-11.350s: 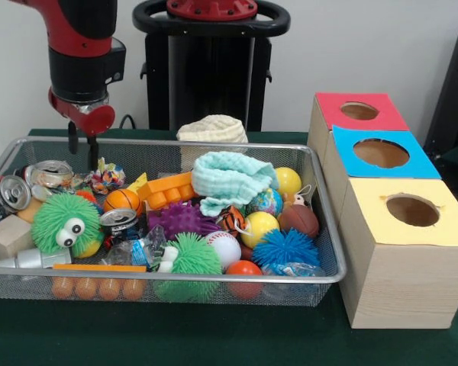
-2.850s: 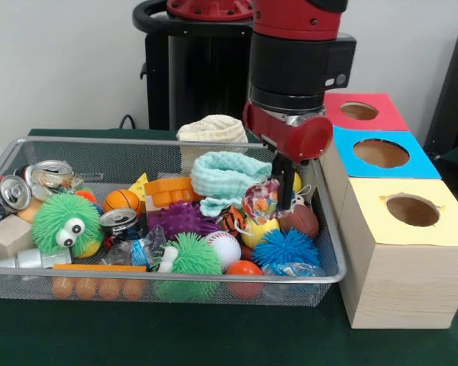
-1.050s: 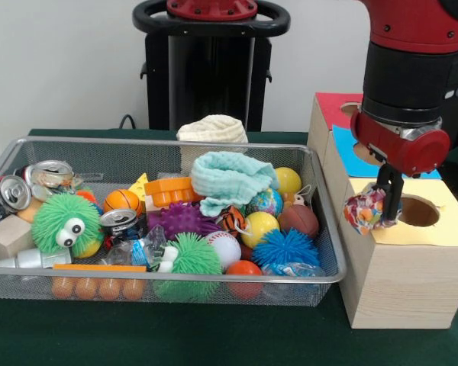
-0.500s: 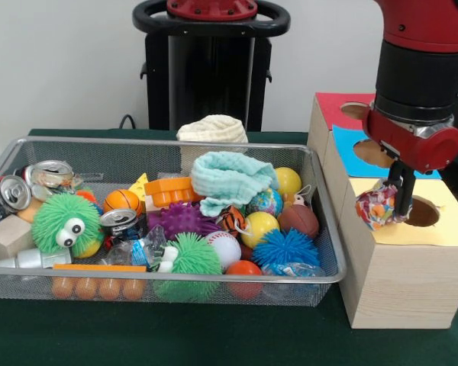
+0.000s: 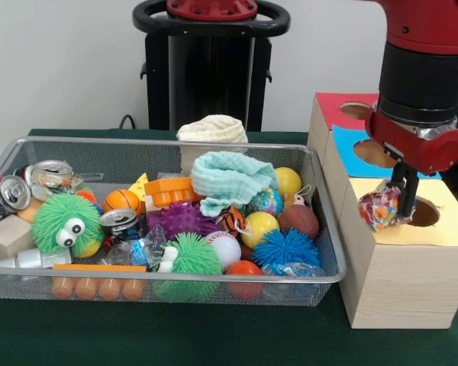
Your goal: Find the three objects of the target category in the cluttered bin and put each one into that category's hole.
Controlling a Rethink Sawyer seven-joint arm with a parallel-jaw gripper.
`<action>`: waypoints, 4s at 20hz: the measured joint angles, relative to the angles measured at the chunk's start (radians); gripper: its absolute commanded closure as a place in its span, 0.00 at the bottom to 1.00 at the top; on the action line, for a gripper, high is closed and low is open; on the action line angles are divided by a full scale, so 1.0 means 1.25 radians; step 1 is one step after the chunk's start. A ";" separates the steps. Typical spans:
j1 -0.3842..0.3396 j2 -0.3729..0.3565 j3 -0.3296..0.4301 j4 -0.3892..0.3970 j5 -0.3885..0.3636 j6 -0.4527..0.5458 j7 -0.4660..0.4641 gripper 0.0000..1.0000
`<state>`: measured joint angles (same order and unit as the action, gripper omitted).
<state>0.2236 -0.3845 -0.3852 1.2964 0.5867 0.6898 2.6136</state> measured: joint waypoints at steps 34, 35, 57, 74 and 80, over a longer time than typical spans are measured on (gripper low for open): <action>-0.018 -0.008 0.000 -0.019 0.009 0.039 0.000 1.00; -0.019 -0.009 0.000 -0.019 0.009 0.040 0.000 1.00; -0.038 -0.073 0.012 -0.017 0.019 0.084 0.000 1.00; -0.039 -0.068 0.026 -0.018 0.019 0.084 0.000 1.00; -0.037 -0.053 0.028 -0.018 0.019 0.084 0.000 1.00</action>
<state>0.1780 -0.4511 -0.3504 1.2745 0.6104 0.7945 2.6136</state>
